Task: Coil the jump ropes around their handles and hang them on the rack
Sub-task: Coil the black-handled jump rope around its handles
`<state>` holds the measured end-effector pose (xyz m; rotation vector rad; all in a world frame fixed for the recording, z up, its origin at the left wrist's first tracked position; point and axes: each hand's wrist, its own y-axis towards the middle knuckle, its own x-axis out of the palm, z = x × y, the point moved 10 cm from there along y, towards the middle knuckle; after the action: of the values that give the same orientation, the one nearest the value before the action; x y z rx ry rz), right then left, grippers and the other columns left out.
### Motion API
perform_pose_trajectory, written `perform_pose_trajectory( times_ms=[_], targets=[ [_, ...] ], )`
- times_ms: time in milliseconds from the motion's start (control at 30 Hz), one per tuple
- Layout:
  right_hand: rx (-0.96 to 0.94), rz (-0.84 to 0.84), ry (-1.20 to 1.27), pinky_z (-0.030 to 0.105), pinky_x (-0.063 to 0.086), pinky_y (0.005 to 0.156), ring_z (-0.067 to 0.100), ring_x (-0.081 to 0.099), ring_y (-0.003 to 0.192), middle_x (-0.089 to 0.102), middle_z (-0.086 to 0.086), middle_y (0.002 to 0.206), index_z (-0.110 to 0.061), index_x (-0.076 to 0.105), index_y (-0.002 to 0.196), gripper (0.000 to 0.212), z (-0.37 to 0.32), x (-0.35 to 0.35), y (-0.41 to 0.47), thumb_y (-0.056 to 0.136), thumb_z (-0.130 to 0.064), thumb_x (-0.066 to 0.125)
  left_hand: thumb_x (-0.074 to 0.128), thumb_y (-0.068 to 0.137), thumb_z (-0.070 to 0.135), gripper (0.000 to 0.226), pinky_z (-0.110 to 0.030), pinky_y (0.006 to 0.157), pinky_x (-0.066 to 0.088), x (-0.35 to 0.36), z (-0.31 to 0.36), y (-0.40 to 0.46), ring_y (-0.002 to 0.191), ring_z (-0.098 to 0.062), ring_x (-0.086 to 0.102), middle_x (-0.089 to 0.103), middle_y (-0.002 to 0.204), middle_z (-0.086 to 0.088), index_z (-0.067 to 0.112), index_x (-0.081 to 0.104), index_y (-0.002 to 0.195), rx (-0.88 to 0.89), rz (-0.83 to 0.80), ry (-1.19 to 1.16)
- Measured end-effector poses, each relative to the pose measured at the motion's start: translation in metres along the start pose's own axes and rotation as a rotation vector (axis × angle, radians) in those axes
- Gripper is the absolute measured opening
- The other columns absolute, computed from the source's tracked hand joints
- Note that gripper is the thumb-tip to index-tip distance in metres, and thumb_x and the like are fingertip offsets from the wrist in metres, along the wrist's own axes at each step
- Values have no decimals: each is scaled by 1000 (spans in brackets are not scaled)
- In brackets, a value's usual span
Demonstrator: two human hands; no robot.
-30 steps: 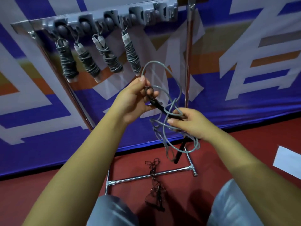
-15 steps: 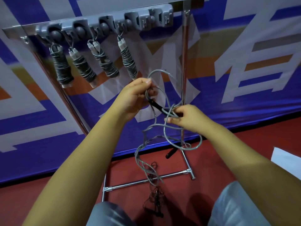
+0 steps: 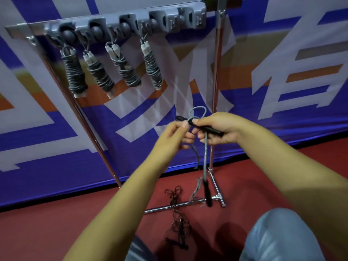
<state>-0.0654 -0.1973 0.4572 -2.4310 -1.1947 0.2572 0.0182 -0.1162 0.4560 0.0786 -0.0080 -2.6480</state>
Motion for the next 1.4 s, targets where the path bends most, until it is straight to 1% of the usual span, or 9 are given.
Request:
perform_pose_trajectory(
  times_ms=[167,300,467,600,700,800,1133,1300,1400],
  targets=[
    [65,-7,607,31,58,51,17,66,50,65,11,64,0,64,80,25,14,1,5,95,-18,54,56,91,36,52,-35,87,54,47,-20,-23,94,-21,70,67,109,-6,31,28,135,-33,-298,-85],
    [146,-25,788,52,51,80,32,65,95,66,16,105,1,67,79,28,24,-5,4,91,-23,61,46,99,17,14,-28,56,46,38,-39,-26,47,-14,58,64,61,-4,7,54,105,-131,-279,-31],
    [252,-141,778,69,29,87,45,16,142,32,36,142,-3,63,82,22,26,10,-7,91,-23,58,42,100,20,27,-21,46,46,3,-54,-17,34,-7,39,47,46,2,6,55,80,-356,-65,-461],
    [169,-321,904,72,39,82,64,37,121,52,23,125,1,55,79,17,3,21,-20,89,-12,56,42,100,16,30,-26,45,55,-8,-64,-16,47,-16,65,66,58,-11,-1,59,83,-620,72,-798],
    [28,-408,859,45,60,63,40,65,103,65,19,109,1,55,74,19,-20,20,-31,84,-16,56,41,99,10,28,-39,52,59,-4,-49,-13,62,-34,70,68,77,-29,-11,57,90,-609,72,-903],
    [-78,-258,410,31,59,56,16,70,73,69,22,101,-2,60,73,25,-15,9,-38,85,-24,57,39,100,9,29,-49,60,56,-2,-26,-5,72,-43,69,66,85,-35,-12,56,92,-548,52,-980],
    [-540,169,-866,30,41,57,11,51,56,58,2,68,-16,60,69,28,-24,14,-61,86,-38,65,36,100,22,39,-43,77,57,31,24,-3,75,-28,72,72,81,-15,-3,65,90,-366,-183,-918],
    [-554,95,-717,21,35,49,5,42,46,49,-7,52,-15,59,71,36,-3,22,-59,75,-50,70,29,96,55,58,-30,69,47,29,34,-4,40,-10,43,35,38,6,7,56,79,-308,-262,-628],
    [-645,306,-363,37,54,65,13,59,66,63,-2,82,-29,64,83,29,-14,-19,-53,71,-54,71,24,86,69,69,-29,61,46,25,47,-5,35,-10,34,28,33,7,9,55,74,-265,-372,-338]
  ],
)
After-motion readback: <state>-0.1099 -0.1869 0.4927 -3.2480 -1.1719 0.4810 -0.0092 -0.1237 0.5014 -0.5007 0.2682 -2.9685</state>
